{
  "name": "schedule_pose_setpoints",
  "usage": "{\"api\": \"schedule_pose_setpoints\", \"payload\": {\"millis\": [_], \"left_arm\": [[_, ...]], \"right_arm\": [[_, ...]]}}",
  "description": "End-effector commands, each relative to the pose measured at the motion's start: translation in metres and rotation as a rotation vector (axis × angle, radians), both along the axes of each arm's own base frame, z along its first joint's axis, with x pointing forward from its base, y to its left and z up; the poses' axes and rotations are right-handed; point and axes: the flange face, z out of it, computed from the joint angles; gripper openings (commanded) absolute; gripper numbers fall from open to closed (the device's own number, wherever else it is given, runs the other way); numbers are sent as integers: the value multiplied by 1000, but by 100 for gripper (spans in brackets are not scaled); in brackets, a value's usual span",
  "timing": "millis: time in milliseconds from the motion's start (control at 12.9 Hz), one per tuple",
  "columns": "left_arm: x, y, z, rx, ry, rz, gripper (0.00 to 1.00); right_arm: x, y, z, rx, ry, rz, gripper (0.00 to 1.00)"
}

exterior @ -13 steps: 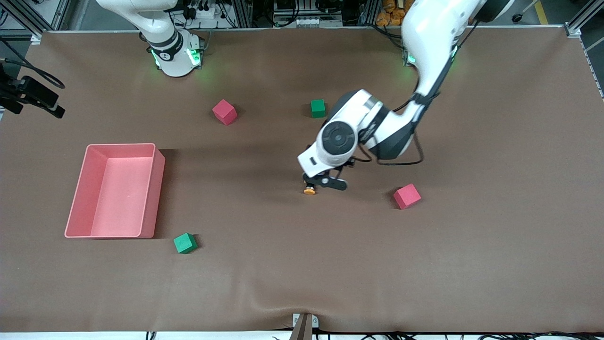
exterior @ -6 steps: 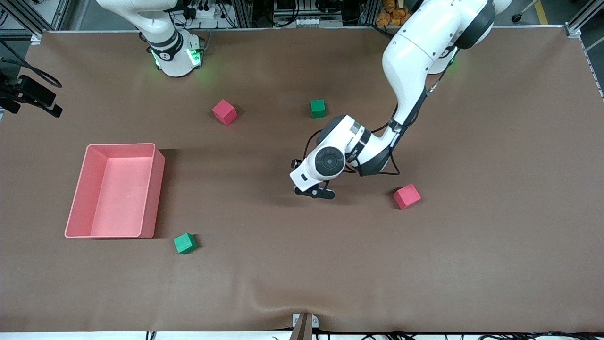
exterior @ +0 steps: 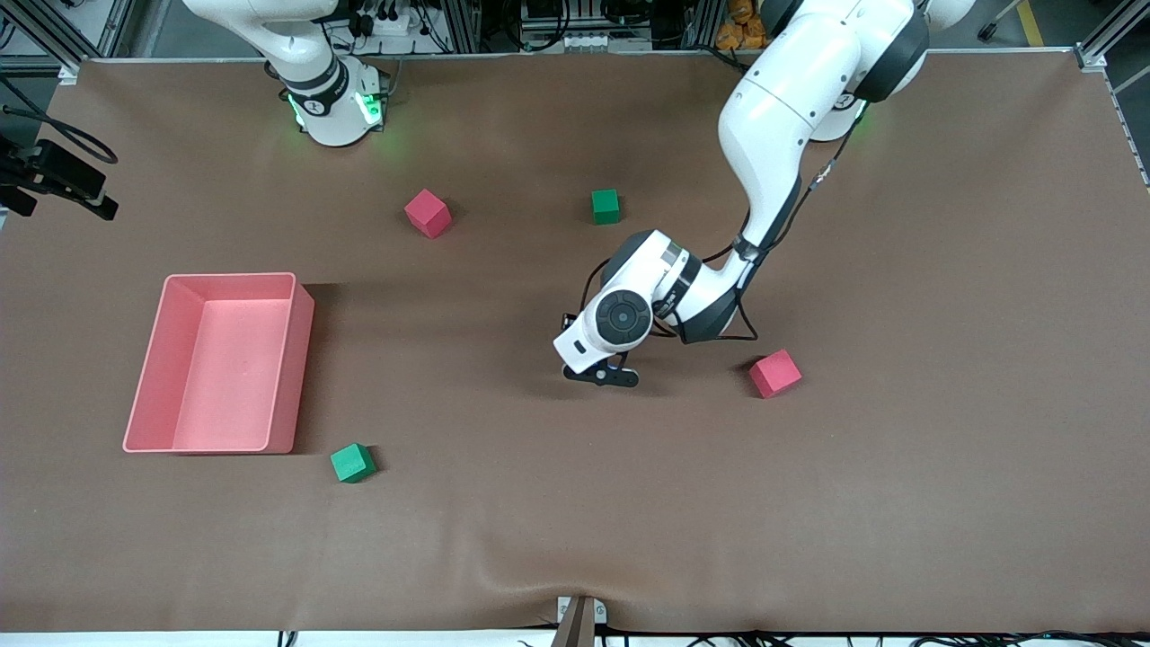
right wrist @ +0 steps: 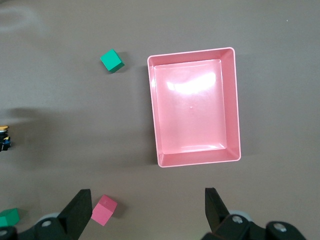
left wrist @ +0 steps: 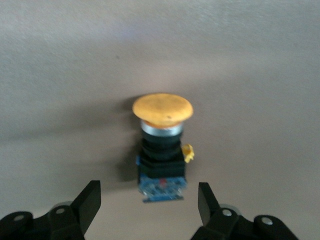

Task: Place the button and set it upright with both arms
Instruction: 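Lower the left gripper and grasp the button body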

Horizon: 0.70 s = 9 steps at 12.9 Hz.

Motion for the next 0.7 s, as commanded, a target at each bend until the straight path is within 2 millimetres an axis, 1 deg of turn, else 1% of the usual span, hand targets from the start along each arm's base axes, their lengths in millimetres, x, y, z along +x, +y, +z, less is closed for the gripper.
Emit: {"api": "schedule_pose_setpoints", "payload": {"millis": [0, 77, 232, 309, 464, 618], "left_arm": [[5, -8, 0, -11, -36, -11, 87], [4, -8, -5, -8, -33, -11, 86], [5, -8, -5, -9, -34, -11, 85], [6, -8, -4, -15, -41, -9, 83], [8, -8, -3, -22, -52, -4, 77], [7, -11, -3, -28, -54, -6, 68]], "right_arm": [[-4, -1, 5, -2, -1, 15, 100], [-4, 0, 4, -2, 1, 15, 100], [-4, 0, 4, -2, 1, 15, 100], [-4, 0, 4, -2, 2, 15, 100], [-4, 0, 5, -2, 1, 15, 100], [-4, 2, 4, -3, 2, 21, 100]]}}
